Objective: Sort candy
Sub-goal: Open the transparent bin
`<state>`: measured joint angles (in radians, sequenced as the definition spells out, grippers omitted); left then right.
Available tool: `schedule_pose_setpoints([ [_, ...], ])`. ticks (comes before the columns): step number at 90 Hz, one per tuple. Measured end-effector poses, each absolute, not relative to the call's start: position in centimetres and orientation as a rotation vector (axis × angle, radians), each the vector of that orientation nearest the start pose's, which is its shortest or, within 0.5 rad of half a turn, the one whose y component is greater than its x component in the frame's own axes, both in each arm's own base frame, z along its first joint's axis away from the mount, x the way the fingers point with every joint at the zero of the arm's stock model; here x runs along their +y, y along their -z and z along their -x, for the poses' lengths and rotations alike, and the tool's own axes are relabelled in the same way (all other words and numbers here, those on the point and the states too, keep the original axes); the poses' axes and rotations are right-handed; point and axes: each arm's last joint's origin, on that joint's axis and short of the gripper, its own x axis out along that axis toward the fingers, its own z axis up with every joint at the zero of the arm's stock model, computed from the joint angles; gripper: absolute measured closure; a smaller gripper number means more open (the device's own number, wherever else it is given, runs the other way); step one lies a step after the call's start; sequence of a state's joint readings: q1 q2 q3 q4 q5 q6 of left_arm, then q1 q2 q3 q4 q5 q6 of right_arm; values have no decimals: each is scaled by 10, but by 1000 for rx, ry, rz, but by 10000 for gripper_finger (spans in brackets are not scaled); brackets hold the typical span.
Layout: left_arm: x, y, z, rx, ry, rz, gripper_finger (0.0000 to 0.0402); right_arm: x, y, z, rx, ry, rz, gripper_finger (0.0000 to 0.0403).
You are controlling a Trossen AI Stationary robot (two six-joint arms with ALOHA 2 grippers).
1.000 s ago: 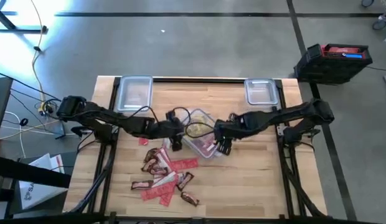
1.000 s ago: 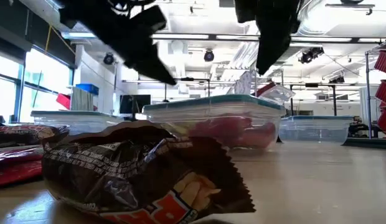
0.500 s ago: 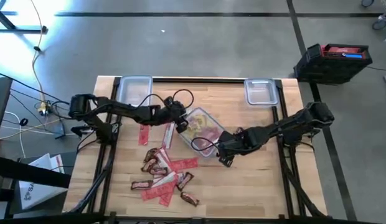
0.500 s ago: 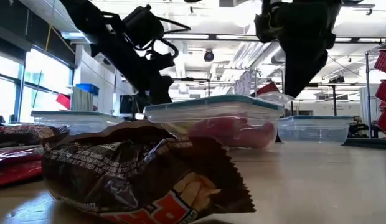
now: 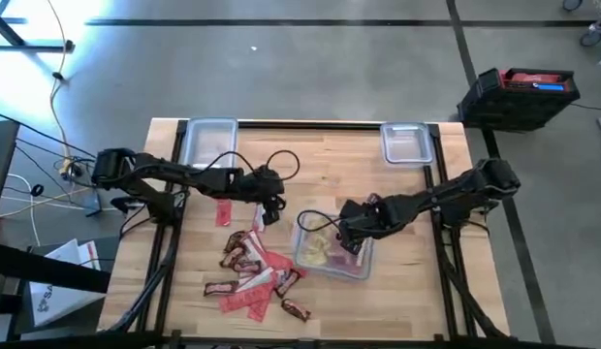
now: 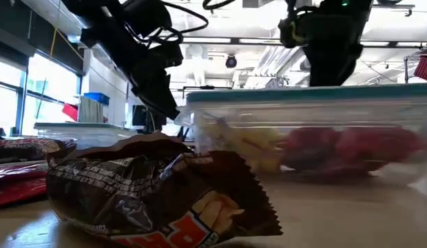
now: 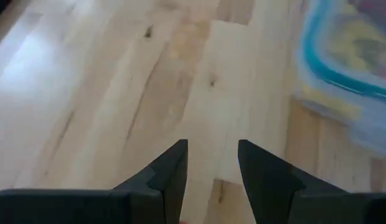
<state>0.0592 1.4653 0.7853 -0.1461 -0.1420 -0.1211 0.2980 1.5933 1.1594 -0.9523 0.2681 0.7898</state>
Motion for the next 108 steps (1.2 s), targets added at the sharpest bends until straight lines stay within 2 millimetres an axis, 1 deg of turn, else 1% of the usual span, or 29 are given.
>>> schedule_pose_setpoints([
  [11,4,-194,-283,800,-112,102,275,86,-241,-276,1292,416,-281,194],
  [21,-15,-198,-285,769,10,67,275,104,-254,-270,1324,328,-259,194],
  [30,-31,-199,-286,739,109,15,275,119,-256,-261,1360,308,-247,194],
  [39,-40,-196,-288,737,136,-15,275,129,-247,-245,1448,347,-228,194],
  [47,-41,-192,-291,731,115,-16,275,134,-235,-234,1513,362,-208,194],
  [54,-41,-184,-295,748,89,6,275,134,-224,-230,1541,353,-214,194],
  [66,-41,-166,-301,793,44,-10,275,135,-203,-235,1468,300,-247,194],
  [79,-42,-158,-309,763,50,-5,275,134,-191,-242,1363,251,-233,194],
  [94,-45,-152,-312,761,58,13,275,130,-187,-244,1330,239,-201,194],
  [108,-46,-153,-313,775,85,22,275,125,-187,-247,1307,276,-172,194],
])
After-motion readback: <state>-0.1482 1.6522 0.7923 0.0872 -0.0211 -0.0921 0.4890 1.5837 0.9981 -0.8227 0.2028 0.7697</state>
